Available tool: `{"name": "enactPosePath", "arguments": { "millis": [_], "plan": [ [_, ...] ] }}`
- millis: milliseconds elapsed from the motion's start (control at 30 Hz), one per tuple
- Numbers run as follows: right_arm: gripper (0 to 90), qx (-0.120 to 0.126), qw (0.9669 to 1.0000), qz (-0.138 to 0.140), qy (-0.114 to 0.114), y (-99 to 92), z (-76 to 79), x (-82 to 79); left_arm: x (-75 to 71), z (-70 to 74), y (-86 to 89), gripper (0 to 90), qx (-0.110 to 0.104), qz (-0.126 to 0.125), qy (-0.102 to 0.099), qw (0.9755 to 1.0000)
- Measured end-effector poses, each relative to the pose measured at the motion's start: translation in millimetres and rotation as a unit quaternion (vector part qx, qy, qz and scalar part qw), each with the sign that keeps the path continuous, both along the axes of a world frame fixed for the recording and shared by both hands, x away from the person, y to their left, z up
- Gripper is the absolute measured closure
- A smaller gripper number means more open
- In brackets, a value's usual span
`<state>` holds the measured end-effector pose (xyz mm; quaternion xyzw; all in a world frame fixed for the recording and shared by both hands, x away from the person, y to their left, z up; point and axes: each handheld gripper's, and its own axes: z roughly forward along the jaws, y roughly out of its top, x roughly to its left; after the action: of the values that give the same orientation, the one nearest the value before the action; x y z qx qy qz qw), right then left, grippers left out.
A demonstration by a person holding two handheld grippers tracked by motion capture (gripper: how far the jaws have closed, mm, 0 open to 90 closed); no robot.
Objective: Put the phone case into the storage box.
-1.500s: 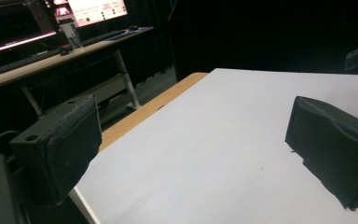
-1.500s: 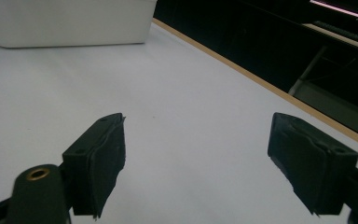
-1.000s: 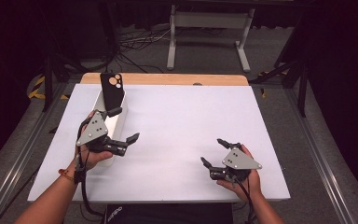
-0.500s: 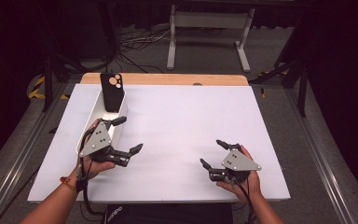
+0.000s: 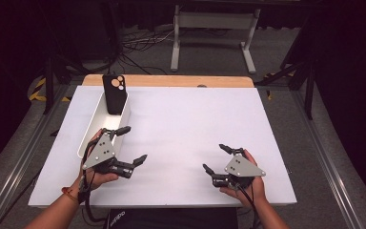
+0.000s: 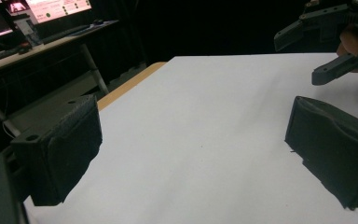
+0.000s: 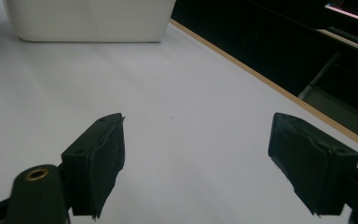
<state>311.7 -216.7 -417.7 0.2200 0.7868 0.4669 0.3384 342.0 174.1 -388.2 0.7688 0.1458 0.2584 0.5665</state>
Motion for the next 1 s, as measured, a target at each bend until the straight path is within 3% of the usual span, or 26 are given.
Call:
{"name": "enactPosePath", "arguments": {
  "millis": [233,500,633,1000],
  "plan": [
    [18.6,0.000,1.0000,-0.001,0.003,2.3,-1.3,-0.2,-8.5,-5.4,-3.0,4.7,0.005,-0.007,-0.004,1.0000],
    [18.4,0.001,1.0000,0.000,0.001,3.2,-0.8,-1.5,-15.2,-19.1,-5.5,4.2,0.024,-0.014,0.016,0.9995],
    [18.3,0.002,1.0000,-0.002,0.000,3.2,-0.4,-2.6,-16.8,-24.9,-3.1,4.3,0.021,-0.008,0.025,0.9994],
    [17.0,-0.002,1.0000,-0.004,-0.005,6.5,-0.9,-4.5,-12.9,-44.8,-0.2,4.3,0.040,-0.012,0.055,0.9976]
  ]
}}
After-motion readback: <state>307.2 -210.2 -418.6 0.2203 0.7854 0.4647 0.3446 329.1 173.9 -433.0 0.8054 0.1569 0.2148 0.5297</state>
